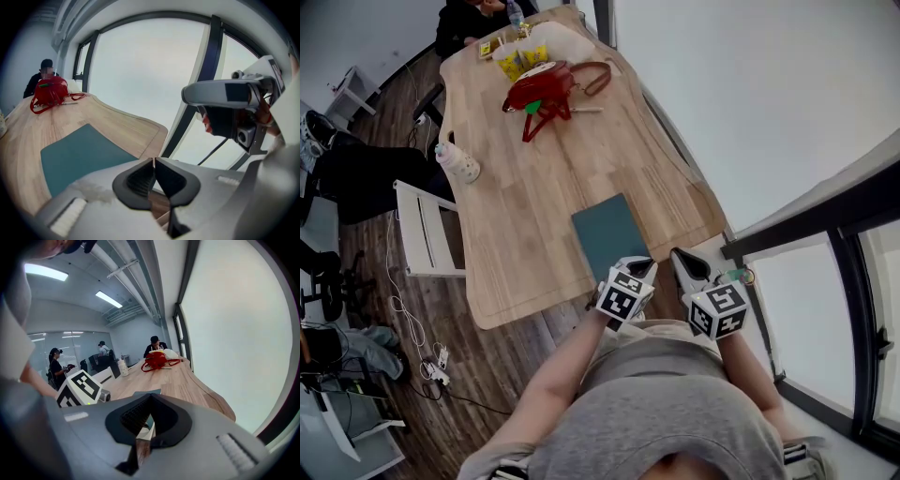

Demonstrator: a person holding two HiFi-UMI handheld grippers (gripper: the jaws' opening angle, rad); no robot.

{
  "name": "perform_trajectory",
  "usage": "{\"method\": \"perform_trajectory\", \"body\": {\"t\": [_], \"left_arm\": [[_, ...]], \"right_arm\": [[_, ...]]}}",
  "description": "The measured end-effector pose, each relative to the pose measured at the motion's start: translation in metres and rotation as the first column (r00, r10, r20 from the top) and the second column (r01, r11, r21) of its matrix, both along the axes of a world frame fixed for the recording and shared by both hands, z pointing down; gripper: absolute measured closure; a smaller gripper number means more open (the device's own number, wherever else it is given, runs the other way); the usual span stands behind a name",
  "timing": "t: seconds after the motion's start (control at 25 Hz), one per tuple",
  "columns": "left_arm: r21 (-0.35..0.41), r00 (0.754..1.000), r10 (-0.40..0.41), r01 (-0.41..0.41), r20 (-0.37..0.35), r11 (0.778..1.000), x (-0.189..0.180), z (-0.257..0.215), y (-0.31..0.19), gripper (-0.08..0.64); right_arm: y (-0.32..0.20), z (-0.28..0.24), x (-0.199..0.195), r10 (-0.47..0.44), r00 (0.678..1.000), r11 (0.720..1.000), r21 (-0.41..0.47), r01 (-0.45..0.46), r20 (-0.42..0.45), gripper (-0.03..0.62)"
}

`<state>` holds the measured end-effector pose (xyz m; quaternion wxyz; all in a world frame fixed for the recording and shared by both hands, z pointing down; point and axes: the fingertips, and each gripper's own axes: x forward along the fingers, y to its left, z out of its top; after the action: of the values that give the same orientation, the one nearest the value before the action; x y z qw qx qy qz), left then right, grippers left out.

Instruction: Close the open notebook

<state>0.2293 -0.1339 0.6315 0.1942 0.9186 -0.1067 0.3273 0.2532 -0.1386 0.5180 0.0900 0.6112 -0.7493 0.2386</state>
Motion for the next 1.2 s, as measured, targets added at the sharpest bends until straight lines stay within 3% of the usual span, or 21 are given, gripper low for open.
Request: {"method": "perform_trajectory", "body": {"t": [0.32,0.8,1.04,1.2], "left_arm": [[-0.033,0.997,0.037,-0.034,0.075,0.999,0.006,0.024,0.007,0.537],[-0.045,0.996,0.048,-0.045,0.070,0.998,0.003,0.021,0.009,0.525],[-0.017,0.999,-0.002,0.003,0.043,1.000,-0.019,0.005,0.007,0.508],[0.029,0.995,-0.103,0.104,-0.011,0.994,-0.042,-0.019,-0.001,0.508]], "right_arm": [[-0.005,0.000,0.006,0.012,1.000,1.000,0.000,-0.012,0.000,0.594],[-0.009,-0.003,-0.003,-0.001,1.000,1.000,0.008,0.001,0.002,0.594],[-0.006,-0.005,-0.016,-0.023,0.999,1.000,0.017,0.023,0.022,0.594],[-0.003,-0.006,-0.030,-0.059,0.998,0.998,0.019,0.058,0.033,0.594]]}}
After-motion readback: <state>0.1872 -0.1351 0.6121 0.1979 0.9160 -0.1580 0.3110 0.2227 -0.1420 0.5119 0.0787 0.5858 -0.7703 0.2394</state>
